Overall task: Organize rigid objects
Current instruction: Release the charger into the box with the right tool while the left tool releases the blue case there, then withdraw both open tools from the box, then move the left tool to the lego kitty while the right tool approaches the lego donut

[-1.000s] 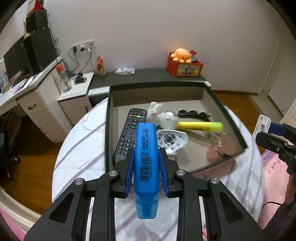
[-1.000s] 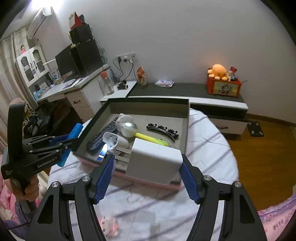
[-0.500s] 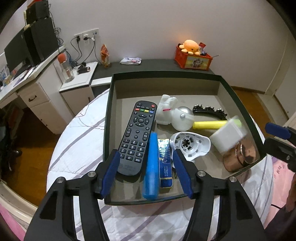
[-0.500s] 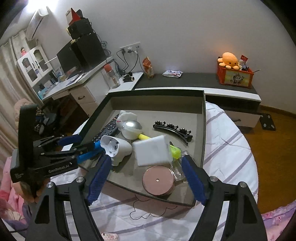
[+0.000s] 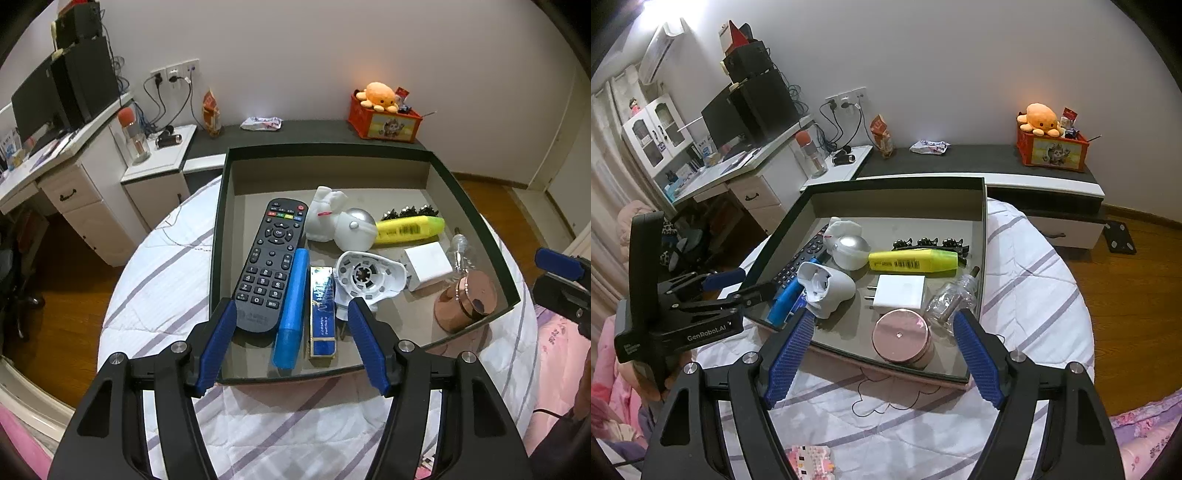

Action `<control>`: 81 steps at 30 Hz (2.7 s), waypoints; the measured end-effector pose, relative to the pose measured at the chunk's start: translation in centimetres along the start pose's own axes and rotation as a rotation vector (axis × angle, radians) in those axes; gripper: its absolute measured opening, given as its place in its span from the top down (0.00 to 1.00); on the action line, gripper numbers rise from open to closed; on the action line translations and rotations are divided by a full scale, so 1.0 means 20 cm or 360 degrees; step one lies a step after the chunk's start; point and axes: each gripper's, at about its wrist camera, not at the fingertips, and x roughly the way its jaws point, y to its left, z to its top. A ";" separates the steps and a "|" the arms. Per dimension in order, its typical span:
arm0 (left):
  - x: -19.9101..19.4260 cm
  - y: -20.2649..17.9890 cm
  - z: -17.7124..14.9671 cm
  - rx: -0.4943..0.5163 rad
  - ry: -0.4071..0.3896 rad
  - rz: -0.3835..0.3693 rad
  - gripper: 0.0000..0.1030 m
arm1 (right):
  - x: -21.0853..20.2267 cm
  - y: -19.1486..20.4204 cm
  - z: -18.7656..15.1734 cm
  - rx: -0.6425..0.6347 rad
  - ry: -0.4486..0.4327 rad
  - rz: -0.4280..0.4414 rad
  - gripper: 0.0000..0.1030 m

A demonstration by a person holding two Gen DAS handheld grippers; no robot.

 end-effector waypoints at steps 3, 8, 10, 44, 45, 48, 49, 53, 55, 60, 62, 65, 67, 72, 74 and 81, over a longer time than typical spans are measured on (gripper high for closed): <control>-0.01 0.00 -0.01 -0.0001 -0.0003 0.0012 0.38 | -0.01 0.00 -0.01 -0.0005 0.0001 0.0027 0.23; -0.07 -0.02 -0.02 0.0014 -0.0029 0.0008 0.38 | -0.06 0.04 -0.03 -0.0043 -0.0024 0.0003 0.23; -0.11 -0.02 -0.03 0.0016 -0.0050 0.0021 0.37 | -0.10 0.06 -0.03 -0.0044 -0.0032 0.0002 0.23; -1.01 -0.13 -0.82 -0.0011 -0.0364 0.0117 0.30 | -0.82 0.41 -0.72 -0.0072 -0.0195 -0.0088 0.21; -1.02 -0.14 -0.83 -0.0006 -0.0369 0.0103 0.29 | -0.83 0.42 -0.73 -0.0074 -0.0199 -0.0092 0.21; -1.05 -0.16 -0.86 0.0016 -0.0378 0.0100 0.29 | -0.84 0.44 -0.77 -0.0074 -0.0207 -0.0108 0.21; -1.06 -0.17 -0.87 0.0026 -0.0387 0.0106 0.28 | -0.85 0.44 -0.78 -0.0071 -0.0215 -0.0102 0.21; -1.06 -0.20 -0.86 0.0053 -0.0391 0.0107 0.26 | -0.88 0.44 -0.80 -0.0062 -0.0247 -0.0112 0.21; -1.04 -0.20 -0.86 0.0053 -0.0369 0.0112 0.26 | -0.87 0.43 -0.81 -0.0049 -0.0234 -0.0122 0.21; -1.00 -0.21 -0.87 0.0056 -0.0329 0.0088 0.25 | -0.79 0.41 -0.84 -0.0036 -0.0138 -0.0130 0.21; -0.98 -0.21 -0.87 0.0058 -0.0316 0.0098 0.23 | -0.73 0.40 -0.85 -0.0032 -0.0077 -0.0125 0.21; -0.93 -0.21 -0.89 0.0065 -0.0281 0.0096 0.20 | -0.63 0.40 -0.88 -0.0033 0.0012 -0.0149 0.21; -0.88 -0.19 -0.91 0.0066 -0.0233 0.0094 0.20 | -0.55 0.41 -0.90 -0.0044 0.0082 -0.0162 0.21; -0.72 -0.14 -0.97 0.0048 -0.0092 0.0098 0.20 | -0.34 0.43 -0.93 -0.0061 0.0264 -0.0153 0.21; -0.67 -0.12 -0.98 0.0047 -0.0051 0.0101 0.20 | -0.26 0.44 -0.94 -0.0073 0.0313 -0.0172 0.21; -0.46 -0.05 -0.99 0.0087 0.0078 0.0125 0.20 | -0.01 0.45 -0.92 -0.0038 0.0438 -0.0115 0.21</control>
